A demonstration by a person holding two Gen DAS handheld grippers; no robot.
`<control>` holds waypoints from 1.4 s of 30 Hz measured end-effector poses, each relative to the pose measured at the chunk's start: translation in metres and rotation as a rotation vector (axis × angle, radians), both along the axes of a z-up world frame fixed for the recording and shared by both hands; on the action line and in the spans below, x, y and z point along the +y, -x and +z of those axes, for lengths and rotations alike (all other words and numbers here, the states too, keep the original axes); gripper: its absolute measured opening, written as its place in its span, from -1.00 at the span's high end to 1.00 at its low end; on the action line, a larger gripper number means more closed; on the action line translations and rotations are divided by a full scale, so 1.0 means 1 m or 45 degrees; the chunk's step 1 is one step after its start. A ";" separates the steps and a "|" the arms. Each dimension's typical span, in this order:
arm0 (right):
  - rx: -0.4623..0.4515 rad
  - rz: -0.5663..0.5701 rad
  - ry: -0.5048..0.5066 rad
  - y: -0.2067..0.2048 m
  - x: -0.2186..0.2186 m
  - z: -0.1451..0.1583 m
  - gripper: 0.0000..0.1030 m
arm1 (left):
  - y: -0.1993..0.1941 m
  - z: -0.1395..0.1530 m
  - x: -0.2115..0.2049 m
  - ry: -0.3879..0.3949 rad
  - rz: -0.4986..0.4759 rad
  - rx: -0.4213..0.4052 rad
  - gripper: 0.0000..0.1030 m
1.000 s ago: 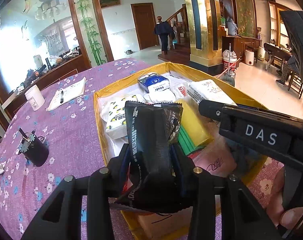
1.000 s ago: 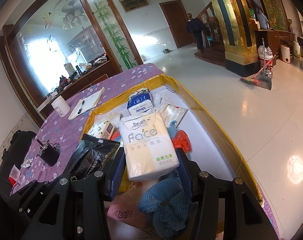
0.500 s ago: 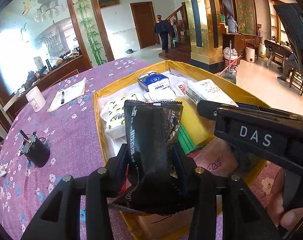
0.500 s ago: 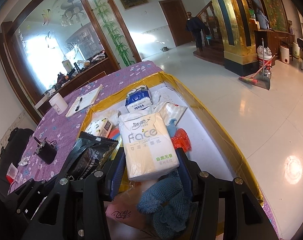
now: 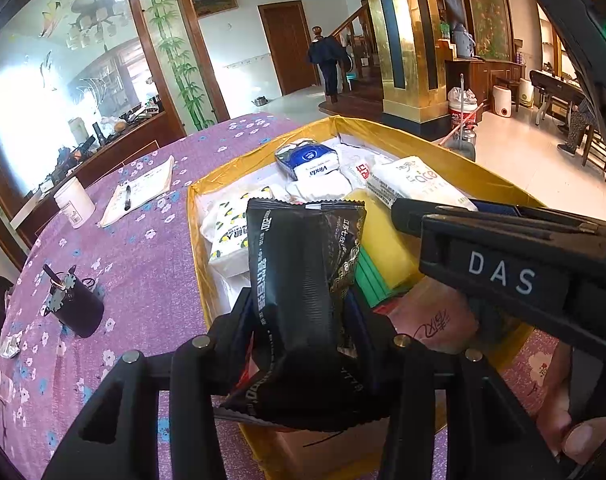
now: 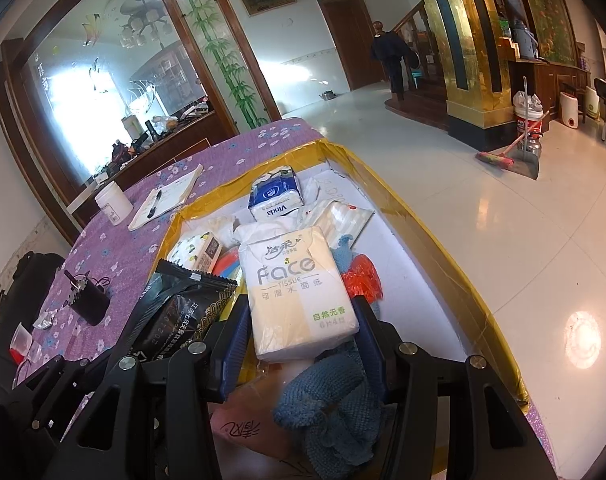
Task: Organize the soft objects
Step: 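Carry the Face pack and black bag over the yellow tray and lower them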
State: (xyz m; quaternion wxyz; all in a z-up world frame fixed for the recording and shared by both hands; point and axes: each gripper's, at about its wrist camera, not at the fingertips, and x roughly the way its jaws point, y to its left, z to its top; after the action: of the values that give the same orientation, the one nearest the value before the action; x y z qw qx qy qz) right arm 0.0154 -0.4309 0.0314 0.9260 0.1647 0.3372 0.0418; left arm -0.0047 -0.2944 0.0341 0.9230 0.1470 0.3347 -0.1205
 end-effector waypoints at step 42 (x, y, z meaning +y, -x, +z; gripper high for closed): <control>0.174 0.027 0.158 -0.049 0.015 0.004 -0.13 | -0.040 -0.010 0.030 -0.007 0.084 0.289 -0.32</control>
State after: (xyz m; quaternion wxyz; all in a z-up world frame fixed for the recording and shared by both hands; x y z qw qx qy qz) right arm 0.0646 -0.4160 0.0352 0.9087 0.1057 0.4034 0.0193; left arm 0.0352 -0.2647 0.0244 0.8823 0.1238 0.4419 -0.1051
